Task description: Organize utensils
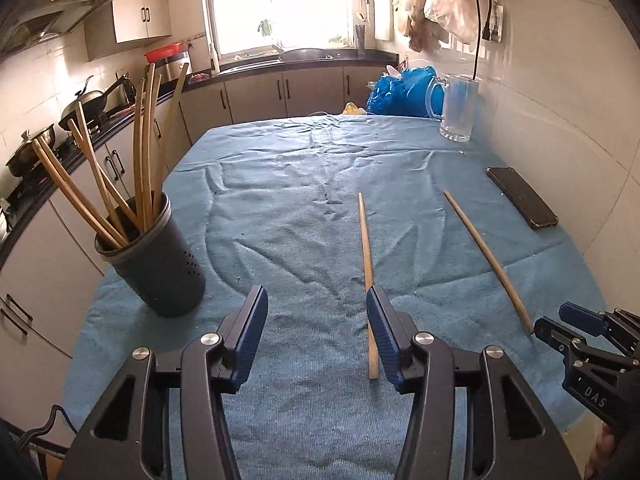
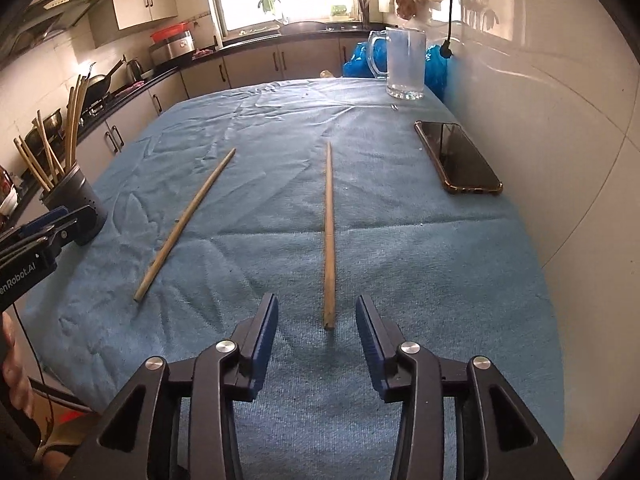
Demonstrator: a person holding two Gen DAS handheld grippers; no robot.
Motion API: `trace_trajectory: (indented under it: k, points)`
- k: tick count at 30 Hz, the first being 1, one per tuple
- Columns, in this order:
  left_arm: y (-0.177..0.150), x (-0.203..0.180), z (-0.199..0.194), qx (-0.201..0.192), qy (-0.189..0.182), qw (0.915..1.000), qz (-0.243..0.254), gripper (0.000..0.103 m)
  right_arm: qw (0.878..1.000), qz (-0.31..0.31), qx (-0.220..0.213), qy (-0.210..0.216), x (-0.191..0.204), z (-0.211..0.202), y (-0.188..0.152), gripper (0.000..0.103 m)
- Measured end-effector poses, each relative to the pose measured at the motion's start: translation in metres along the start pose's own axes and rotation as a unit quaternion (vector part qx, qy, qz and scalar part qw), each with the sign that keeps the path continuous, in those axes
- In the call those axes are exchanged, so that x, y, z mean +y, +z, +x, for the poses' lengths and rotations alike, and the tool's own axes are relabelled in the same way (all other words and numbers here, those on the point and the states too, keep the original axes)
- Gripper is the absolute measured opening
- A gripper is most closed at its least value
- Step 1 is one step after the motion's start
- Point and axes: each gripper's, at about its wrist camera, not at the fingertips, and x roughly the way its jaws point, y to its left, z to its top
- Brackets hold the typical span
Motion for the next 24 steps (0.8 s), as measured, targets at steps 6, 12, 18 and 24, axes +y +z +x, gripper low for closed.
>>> trace_trajectory:
  k: [6, 12, 18, 24]
  points:
    - [-0.002, 0.001, -0.001, 0.0, 0.004, 1.0, -0.003, 0.051, 1.0, 0.0, 0.003, 0.0, 0.003, 0.001, -0.003, 0.046]
    - [-0.003, 0.0, 0.002, 0.006, 0.005, 1.0, -0.004, 0.052, 1.0, 0.0, 0.004, 0.0, 0.005, 0.001, -0.004, 0.048]
    - [-0.004, 0.002, 0.008, 0.015, 0.004, 0.9999, -0.003, 0.052, 1.0, 0.001, 0.005, -0.001, 0.006, 0.003, -0.005, 0.049]
    - [0.006, 0.013, 0.022, 0.033, -0.005, 0.9994, -0.013, 0.053, 1.0, 0.004, 0.012, -0.003, 0.002, 0.008, -0.001, 0.049]
